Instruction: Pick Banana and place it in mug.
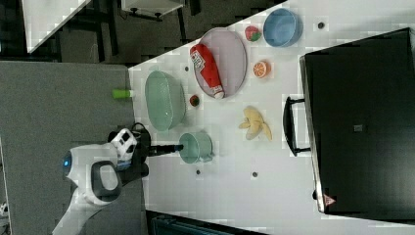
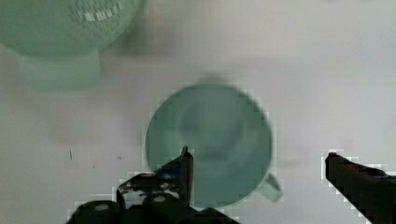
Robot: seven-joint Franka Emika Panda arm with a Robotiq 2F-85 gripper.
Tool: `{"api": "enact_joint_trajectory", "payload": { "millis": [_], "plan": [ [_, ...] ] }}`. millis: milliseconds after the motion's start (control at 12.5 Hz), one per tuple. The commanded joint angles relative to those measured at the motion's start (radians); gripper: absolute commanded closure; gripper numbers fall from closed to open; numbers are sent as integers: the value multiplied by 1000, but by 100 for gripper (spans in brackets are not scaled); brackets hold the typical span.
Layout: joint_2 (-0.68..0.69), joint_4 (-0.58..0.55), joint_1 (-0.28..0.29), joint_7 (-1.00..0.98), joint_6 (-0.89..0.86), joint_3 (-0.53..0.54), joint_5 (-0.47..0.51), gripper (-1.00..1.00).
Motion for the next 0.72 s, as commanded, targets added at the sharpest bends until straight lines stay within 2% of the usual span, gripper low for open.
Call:
{"api": "enact_joint_trajectory", "payload": {
  "millis": [80,400,720],
  "plan": [
    [-165,20,-36,60,-71,-84,6,-100],
    [-297,146,-65,61,-335,-275,5,-100],
    [-309,376,-76,61,-663,-420,-1,-100]
  ]
}}
